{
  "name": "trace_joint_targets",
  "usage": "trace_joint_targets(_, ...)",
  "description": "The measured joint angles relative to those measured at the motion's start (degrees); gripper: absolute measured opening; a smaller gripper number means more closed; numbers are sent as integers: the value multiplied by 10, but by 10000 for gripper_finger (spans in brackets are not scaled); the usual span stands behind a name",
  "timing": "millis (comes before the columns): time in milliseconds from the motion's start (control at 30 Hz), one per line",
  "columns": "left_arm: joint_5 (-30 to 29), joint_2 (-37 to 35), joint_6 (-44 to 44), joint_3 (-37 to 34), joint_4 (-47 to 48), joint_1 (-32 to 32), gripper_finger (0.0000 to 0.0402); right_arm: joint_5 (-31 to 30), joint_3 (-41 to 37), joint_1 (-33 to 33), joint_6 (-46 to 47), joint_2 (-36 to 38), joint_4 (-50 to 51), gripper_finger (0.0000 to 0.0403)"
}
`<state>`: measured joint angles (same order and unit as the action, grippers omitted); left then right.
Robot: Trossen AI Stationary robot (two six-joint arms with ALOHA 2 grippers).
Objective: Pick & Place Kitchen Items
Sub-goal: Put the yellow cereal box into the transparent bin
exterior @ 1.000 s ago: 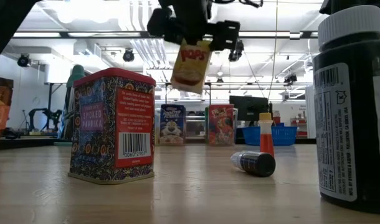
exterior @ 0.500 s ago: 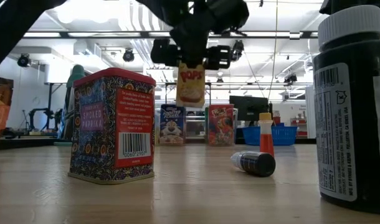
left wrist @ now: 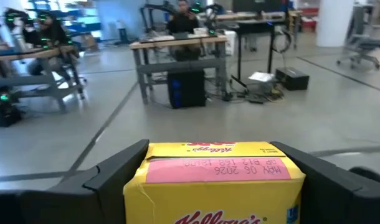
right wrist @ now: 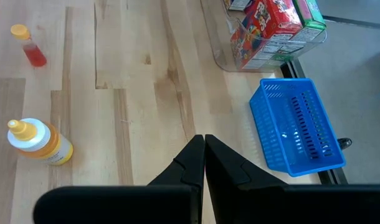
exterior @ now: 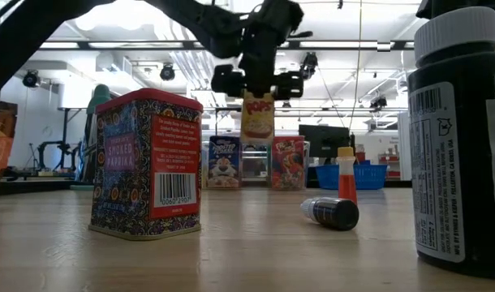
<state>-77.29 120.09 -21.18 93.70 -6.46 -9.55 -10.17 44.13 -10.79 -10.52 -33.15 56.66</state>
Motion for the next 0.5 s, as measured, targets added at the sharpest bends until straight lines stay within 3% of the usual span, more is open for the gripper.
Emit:
trace_joint_targets(267,26,0,48,-54,-102,-15,326,0,0,0,0,0,0,8)
trace_joint_targets(500,58,0,137,-124,-270,-24,326,0,0,0,0,0,0,8)
